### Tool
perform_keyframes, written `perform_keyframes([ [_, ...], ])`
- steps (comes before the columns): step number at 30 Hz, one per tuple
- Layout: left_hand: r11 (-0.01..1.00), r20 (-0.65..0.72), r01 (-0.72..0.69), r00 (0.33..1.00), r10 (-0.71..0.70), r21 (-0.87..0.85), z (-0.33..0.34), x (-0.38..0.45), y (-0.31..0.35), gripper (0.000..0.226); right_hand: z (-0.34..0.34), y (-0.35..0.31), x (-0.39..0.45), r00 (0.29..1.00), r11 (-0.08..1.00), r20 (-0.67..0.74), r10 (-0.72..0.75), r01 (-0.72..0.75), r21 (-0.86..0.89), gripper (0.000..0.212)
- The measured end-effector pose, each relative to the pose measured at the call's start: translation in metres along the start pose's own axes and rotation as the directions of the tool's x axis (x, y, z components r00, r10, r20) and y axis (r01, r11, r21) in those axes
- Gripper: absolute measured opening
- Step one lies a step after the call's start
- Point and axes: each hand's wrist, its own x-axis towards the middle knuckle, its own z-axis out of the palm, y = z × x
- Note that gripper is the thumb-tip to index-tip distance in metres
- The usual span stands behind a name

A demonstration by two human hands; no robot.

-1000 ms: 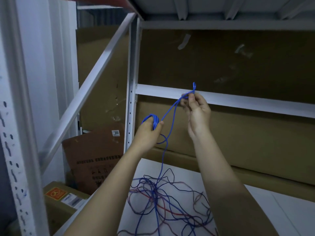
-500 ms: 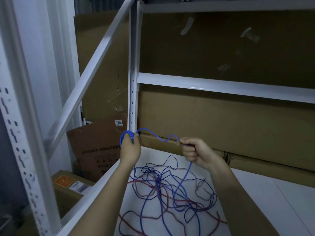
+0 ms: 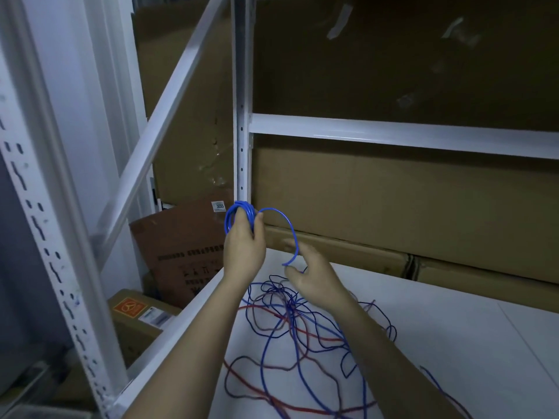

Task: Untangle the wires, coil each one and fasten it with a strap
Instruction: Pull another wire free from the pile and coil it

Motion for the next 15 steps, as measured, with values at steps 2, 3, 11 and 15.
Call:
perform_keyframes([
  [2,0.999,0.003,-0.009,1.000,0.009,0.046,-0.001,0.000,-0.001,0.025,0.012,-0.009,-0.006,0.997,0.953,0.033,0.069,-0.075,0.295,0.028],
  [3,0.998,0.010,-0.011,1.000,0.010,0.063,-0.002,0.000,-0.004,0.024,0.016,-0.010,-0.008,0.997,0.924,0.008,0.082,-0.079,0.374,0.020],
  [11,0.973,0.143,0.021,0.988,-0.055,0.230,-0.024,-0.003,-0.035,0.028,-0.013,-0.005,-0.007,0.976,0.989,-0.218,-0.024,0.056,0.138,0.024],
  [15,0.994,0.279,0.078,0.955,-0.098,0.081,-0.036,-0.015,-0.039,0.030,-0.042,-0.009,0.004,0.923,0.925,-0.256,-0.288,0.199,-0.325,0.025],
])
